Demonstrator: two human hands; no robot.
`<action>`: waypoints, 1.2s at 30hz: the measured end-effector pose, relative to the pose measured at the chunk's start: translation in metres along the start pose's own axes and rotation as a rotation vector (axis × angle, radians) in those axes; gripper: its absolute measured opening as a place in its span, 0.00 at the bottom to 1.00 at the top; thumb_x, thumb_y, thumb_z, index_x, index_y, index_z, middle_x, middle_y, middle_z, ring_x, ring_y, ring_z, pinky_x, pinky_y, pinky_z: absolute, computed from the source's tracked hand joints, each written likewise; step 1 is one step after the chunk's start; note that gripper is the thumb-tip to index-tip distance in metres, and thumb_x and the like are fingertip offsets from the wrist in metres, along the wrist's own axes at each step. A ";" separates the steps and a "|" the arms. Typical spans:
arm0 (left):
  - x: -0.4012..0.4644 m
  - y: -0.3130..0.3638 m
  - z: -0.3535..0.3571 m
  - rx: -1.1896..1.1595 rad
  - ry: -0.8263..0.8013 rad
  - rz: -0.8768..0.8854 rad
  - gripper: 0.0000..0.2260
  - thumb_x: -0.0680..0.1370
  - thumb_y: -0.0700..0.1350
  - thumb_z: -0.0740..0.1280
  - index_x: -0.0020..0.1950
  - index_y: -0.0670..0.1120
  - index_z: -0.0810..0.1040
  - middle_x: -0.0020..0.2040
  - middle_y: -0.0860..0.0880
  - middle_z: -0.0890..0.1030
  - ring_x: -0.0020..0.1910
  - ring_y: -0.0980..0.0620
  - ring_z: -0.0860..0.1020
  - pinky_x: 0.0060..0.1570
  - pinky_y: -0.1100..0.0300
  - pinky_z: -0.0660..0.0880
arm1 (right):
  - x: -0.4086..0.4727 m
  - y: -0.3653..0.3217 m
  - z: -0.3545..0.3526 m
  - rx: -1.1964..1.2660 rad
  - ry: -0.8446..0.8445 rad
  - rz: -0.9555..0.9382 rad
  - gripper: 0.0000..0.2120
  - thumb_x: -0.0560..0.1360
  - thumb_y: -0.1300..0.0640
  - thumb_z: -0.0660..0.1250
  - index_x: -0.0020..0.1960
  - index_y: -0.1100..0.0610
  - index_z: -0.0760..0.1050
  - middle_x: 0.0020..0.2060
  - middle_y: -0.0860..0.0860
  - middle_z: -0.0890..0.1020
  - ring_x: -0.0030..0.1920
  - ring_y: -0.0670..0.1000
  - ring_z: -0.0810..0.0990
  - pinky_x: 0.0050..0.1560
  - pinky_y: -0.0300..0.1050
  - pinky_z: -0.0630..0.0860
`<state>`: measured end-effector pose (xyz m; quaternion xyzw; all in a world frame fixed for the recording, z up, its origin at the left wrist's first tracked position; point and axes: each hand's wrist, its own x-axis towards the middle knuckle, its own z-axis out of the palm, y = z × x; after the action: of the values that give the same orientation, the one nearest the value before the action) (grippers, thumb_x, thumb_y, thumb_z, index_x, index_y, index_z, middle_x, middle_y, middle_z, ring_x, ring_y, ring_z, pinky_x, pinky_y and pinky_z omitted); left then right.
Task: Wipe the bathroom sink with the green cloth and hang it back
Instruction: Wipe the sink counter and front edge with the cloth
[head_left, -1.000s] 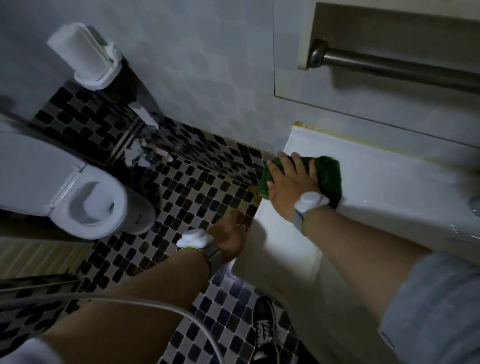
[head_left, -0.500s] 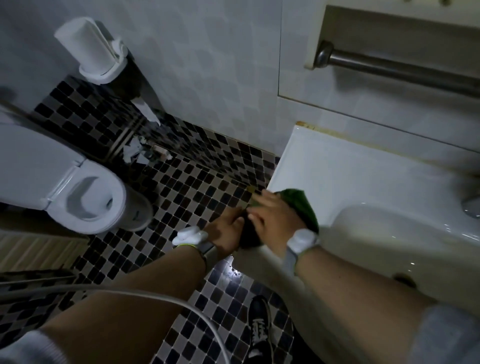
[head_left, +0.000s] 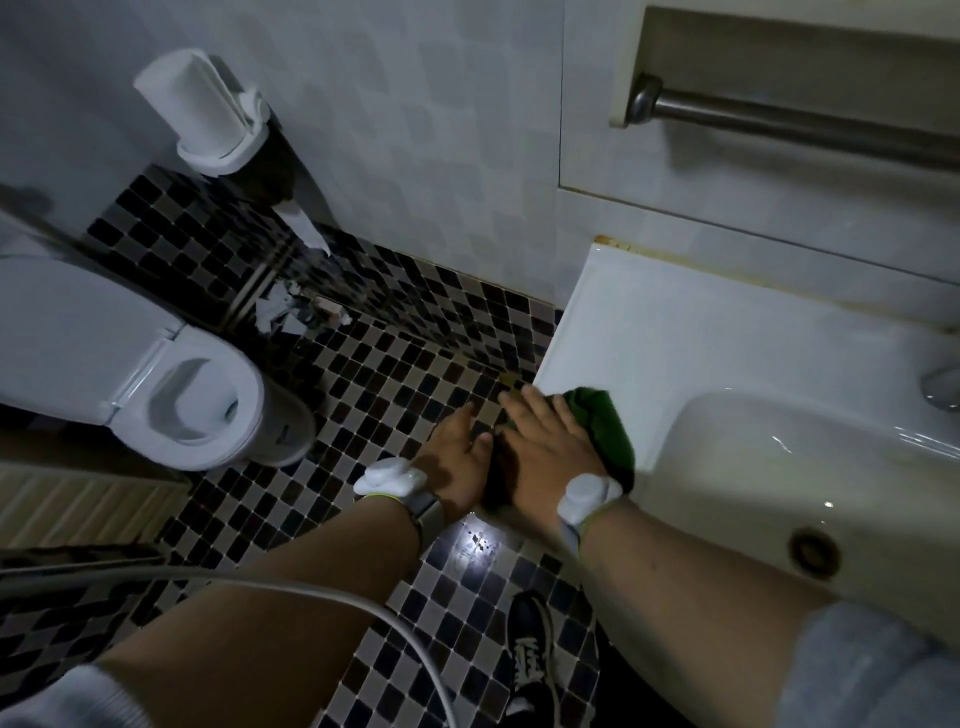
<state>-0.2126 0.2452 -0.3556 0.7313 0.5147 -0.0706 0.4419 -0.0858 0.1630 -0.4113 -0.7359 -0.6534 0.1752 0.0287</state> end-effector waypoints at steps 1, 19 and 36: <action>-0.001 0.000 -0.001 0.002 -0.012 -0.011 0.25 0.82 0.55 0.56 0.79 0.53 0.58 0.76 0.46 0.66 0.73 0.45 0.68 0.70 0.44 0.68 | -0.010 -0.010 0.005 -0.005 -0.014 -0.055 0.31 0.74 0.38 0.51 0.75 0.45 0.62 0.79 0.49 0.52 0.78 0.56 0.41 0.76 0.59 0.42; -0.031 -0.003 0.005 0.258 -0.243 0.175 0.28 0.80 0.54 0.55 0.78 0.62 0.49 0.78 0.48 0.64 0.71 0.42 0.71 0.68 0.47 0.72 | -0.004 0.119 -0.022 -0.072 0.100 0.222 0.30 0.80 0.42 0.44 0.79 0.48 0.43 0.79 0.48 0.49 0.79 0.52 0.46 0.77 0.57 0.46; -0.048 0.012 0.016 0.152 -0.194 0.172 0.16 0.80 0.45 0.58 0.67 0.58 0.68 0.58 0.52 0.80 0.53 0.48 0.80 0.52 0.52 0.77 | -0.079 -0.024 0.024 0.106 0.007 0.395 0.36 0.75 0.41 0.52 0.77 0.42 0.36 0.78 0.41 0.39 0.77 0.51 0.35 0.62 0.79 0.31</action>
<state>-0.2193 0.1993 -0.3309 0.7939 0.3980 -0.1418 0.4373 -0.1228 0.0852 -0.4095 -0.8477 -0.4863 0.2091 0.0346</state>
